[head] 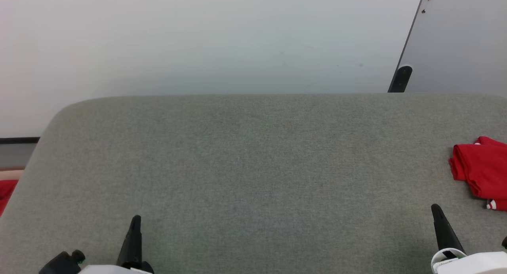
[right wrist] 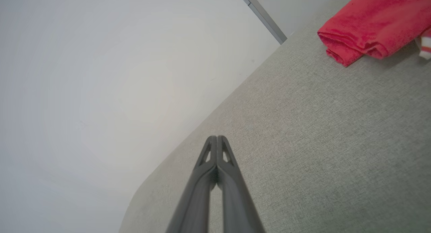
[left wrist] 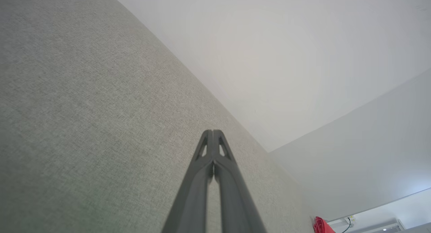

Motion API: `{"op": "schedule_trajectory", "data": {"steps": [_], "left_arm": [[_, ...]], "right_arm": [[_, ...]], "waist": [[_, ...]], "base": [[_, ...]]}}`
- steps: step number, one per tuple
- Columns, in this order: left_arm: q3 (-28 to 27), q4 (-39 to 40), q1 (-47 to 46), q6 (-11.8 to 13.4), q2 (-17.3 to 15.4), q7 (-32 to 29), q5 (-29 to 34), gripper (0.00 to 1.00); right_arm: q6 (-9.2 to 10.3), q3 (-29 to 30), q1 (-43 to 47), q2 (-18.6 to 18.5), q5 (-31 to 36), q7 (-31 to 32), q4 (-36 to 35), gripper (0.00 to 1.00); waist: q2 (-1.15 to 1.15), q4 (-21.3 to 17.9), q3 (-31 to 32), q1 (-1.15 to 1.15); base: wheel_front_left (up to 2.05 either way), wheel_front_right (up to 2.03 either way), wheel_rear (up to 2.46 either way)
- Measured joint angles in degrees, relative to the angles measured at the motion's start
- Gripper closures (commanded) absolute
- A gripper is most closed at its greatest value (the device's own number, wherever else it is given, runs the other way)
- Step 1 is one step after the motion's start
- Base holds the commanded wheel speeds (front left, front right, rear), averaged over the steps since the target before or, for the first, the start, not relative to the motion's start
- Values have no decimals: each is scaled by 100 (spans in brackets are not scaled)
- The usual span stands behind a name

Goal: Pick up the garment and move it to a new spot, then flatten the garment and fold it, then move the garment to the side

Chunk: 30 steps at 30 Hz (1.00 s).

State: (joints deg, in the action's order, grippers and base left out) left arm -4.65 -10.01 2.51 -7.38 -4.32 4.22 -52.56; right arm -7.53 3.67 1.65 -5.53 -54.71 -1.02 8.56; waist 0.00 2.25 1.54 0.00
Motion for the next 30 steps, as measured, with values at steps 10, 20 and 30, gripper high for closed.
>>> {"op": "schedule_trajectory", "data": {"steps": [10, 20, 30], "left_arm": [[-29, -60, -138, 0, 21, -177, -651, 100], [-56, -133, -253, 0, 37, -328, -1252, 100], [-80, -186, -374, 0, 56, -489, -1802, 100]], "right_arm": [[0, 54, -124, 40, -626, 110, 90, 100], [0, 99, -236, 71, -1193, 231, 176, 100], [0, 136, -342, 109, -1702, 336, 248, 100]], "waist": [[0, -28, -21, 0], [0, -56, -42, 0], [0, -84, -64, 0]], "base": [[0, 0, 0], [0, 0, 0], [0, 0, 0]]}}
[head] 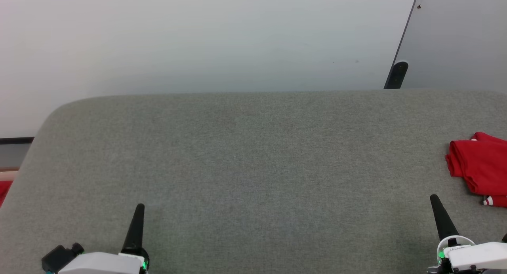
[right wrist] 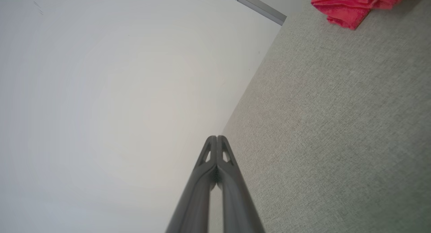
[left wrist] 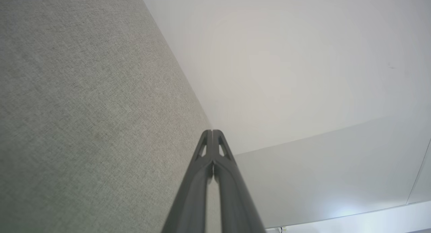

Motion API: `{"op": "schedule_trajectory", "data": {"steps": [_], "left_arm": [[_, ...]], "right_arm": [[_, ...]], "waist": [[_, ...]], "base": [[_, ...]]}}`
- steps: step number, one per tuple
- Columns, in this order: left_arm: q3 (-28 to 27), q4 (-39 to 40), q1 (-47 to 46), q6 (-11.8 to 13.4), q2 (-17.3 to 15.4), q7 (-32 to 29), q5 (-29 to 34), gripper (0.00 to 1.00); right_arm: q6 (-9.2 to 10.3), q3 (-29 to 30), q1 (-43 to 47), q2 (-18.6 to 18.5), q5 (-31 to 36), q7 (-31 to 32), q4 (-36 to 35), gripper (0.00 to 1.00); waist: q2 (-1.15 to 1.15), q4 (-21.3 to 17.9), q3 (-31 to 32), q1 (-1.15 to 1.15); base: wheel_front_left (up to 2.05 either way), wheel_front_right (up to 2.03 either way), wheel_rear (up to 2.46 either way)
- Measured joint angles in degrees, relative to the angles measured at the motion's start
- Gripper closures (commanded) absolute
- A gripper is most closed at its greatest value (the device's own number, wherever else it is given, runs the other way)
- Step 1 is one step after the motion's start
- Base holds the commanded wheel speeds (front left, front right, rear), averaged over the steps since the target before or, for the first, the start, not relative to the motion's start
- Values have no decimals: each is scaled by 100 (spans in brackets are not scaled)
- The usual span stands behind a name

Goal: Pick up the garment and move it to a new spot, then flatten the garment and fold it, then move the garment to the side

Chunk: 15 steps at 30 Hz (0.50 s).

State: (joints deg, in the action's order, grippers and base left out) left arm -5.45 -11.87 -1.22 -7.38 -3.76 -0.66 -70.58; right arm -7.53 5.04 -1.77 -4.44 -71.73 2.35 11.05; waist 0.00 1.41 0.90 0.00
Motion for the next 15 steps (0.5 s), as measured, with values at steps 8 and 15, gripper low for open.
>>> {"op": "schedule_trajectory", "data": {"steps": [8, 15], "left_arm": [[-19, -35, -93, 0, 18, -102, -405, 100], [-37, -77, -172, 0, 27, -204, -778, 100]], "right_arm": [[0, 21, -48, 25, -379, 74, 63, 100], [0, 41, -133, 52, -734, 153, 113, 100]], "waist": [[0, -22, -17, 0], [0, -44, -34, 0]], "base": [[0, 0, 0], [0, 0, 0]]}}
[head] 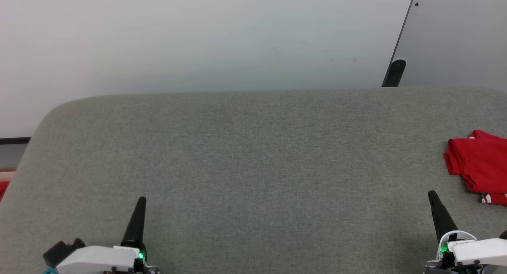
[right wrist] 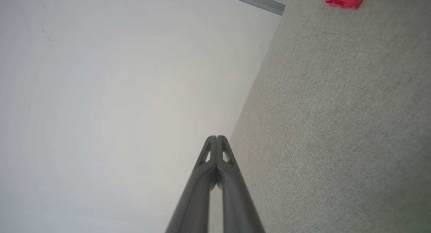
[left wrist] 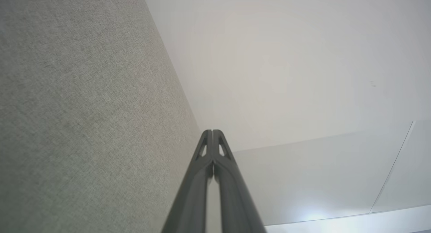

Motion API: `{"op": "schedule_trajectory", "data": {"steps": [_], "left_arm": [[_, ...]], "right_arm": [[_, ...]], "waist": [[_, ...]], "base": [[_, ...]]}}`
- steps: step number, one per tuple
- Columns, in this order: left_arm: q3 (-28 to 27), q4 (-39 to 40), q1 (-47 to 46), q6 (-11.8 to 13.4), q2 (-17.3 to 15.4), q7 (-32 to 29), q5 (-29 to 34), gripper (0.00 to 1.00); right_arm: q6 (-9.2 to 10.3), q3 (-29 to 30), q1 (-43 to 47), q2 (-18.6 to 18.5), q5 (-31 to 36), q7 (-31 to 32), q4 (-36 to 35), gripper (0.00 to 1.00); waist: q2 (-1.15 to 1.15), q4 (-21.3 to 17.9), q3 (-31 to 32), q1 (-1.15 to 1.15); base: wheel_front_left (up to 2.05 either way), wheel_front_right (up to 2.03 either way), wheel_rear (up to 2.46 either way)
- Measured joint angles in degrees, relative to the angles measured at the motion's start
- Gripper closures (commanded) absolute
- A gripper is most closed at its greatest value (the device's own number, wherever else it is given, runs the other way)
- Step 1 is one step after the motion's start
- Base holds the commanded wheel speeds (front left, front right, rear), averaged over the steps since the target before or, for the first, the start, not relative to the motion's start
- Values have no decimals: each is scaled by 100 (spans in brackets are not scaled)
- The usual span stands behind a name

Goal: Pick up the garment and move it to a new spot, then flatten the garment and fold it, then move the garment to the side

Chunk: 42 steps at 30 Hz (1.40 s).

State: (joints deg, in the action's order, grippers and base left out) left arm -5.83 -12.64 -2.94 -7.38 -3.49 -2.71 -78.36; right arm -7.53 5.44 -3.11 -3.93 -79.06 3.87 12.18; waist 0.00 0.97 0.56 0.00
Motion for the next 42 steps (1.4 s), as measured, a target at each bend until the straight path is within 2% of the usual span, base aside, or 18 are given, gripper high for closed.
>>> {"op": "schedule_trajectory", "data": {"steps": [34, 42], "left_arm": [[-60, -138, -298, 0, 51, -385, -1369, 100], [-63, -144, -300, 0, 55, -385, -1397, 100]], "right_arm": [[0, 104, -259, 89, -1291, 258, 186, 100], [0, 110, -307, 92, -1329, 269, 191, 100]], "waist": [[0, -94, -72, 0], [0, -97, -74, 0]], "base": [[0, 0, 0], [0, 0, 0]]}}
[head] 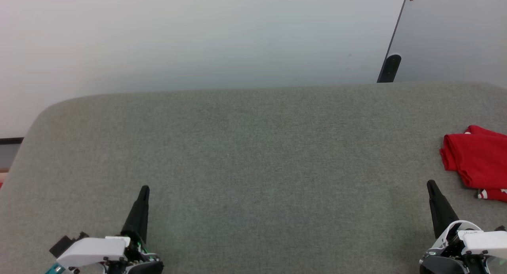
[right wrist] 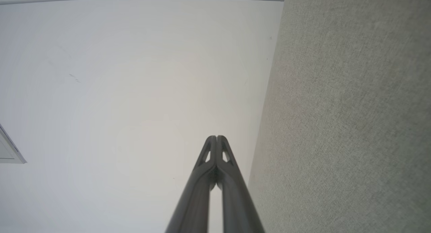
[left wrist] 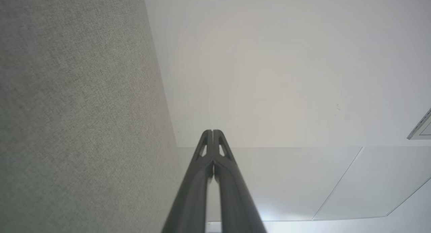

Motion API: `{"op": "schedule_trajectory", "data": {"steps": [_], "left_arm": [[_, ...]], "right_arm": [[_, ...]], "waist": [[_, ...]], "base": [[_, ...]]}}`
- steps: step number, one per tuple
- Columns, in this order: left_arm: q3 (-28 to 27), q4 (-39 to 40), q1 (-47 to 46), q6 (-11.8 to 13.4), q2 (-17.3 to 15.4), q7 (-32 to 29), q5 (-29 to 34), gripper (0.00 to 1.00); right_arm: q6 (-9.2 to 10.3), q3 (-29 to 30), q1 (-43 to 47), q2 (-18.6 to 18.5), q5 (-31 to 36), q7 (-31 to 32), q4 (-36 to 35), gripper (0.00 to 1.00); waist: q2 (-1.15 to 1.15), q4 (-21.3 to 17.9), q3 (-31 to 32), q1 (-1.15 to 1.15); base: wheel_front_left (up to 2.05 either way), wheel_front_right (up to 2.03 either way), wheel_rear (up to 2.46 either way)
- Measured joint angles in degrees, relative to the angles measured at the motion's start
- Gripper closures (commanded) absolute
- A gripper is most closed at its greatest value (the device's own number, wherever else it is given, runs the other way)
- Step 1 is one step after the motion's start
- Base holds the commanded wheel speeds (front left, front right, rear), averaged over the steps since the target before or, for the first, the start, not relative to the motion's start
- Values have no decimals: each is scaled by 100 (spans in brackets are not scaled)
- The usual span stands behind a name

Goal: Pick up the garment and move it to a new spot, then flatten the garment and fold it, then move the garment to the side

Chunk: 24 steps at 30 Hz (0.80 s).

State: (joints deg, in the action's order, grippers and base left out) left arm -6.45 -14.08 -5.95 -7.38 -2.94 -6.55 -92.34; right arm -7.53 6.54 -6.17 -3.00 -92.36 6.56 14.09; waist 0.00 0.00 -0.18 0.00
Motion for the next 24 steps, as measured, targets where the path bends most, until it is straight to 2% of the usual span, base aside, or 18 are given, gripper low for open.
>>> {"op": "schedule_trajectory", "data": {"steps": [24], "left_arm": [[-2, 0, -1, 0, 1, -3, 0, 100]], "right_arm": [[0, 2, 0, 1, 0, 0, 0, 100]], "waist": [[0, 0, 0, 0]], "base": [[0, 0, 0]]}}
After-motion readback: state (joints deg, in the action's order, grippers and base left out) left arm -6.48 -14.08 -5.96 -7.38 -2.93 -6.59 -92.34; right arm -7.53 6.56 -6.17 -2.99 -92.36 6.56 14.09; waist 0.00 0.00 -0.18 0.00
